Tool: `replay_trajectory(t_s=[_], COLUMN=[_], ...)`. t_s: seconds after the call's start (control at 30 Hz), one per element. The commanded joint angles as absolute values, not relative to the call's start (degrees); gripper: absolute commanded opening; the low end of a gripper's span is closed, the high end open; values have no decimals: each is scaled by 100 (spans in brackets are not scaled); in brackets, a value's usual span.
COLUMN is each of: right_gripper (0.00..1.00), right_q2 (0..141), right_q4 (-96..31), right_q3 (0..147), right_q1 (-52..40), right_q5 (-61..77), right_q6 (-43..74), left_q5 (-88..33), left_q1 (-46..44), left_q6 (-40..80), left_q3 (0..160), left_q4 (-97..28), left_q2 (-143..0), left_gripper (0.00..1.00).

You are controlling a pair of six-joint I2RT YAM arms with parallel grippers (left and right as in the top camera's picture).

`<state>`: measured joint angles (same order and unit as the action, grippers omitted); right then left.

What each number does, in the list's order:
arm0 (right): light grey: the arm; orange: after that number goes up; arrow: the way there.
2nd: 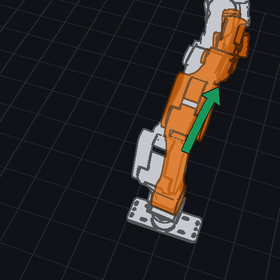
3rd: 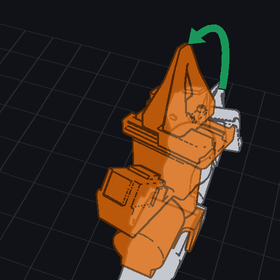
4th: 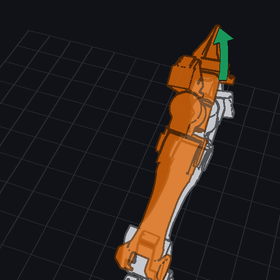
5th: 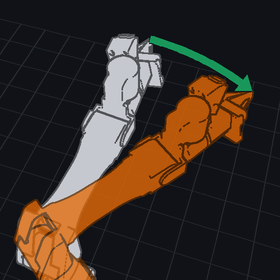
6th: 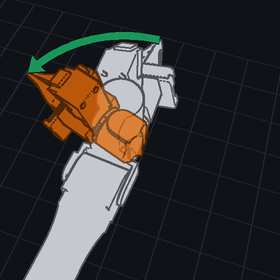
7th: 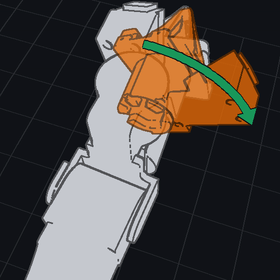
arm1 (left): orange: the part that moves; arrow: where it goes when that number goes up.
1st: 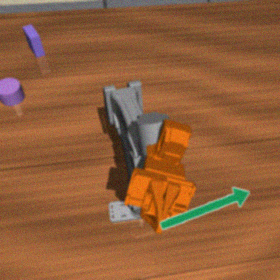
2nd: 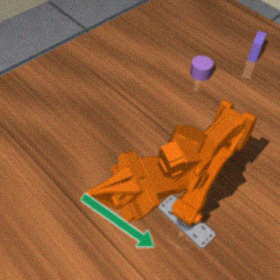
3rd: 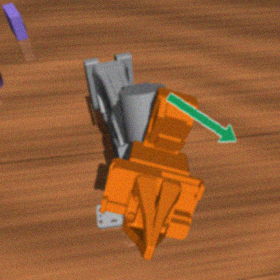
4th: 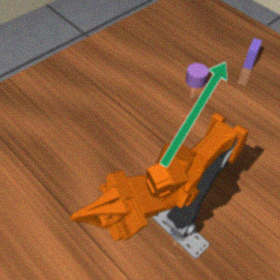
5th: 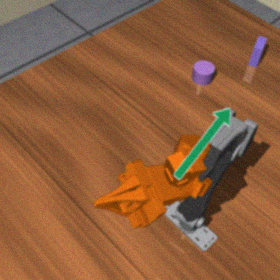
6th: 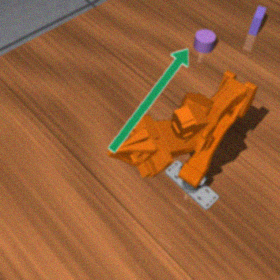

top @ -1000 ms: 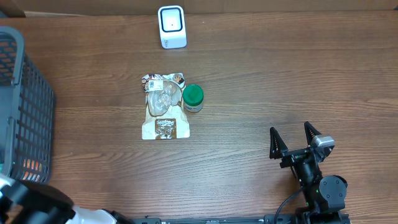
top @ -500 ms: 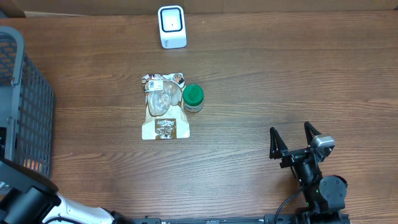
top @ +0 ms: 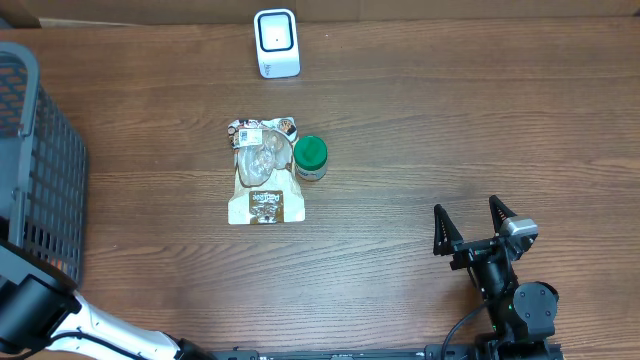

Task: Scan the item barcode
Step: 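Reach the left gripper into the basket and grasp the orange tissue box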

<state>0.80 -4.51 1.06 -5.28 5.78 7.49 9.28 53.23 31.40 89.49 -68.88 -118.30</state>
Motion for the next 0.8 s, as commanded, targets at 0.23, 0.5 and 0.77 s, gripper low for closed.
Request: replay_trajectory(t_s=[0.23,0.5,0.77], right_gripper=[100,100,100], right_q2=[16,16,16], right_q4=[-425,-425,-425], right_q3=[47,47,47], right_q1=[-517,-517,-517], right_q5=[609,609,609], right_q6=[770,770,770], left_q5=[1090,1050,749], left_q1=[5275,5275,5273], left_q6=[3129,2974,2976], left_q3=[8923,9035,10582], left_q4=[-6829,-6930,-7771], left_q2=[-11904,-11902,-11760], left_gripper=[7,4,4])
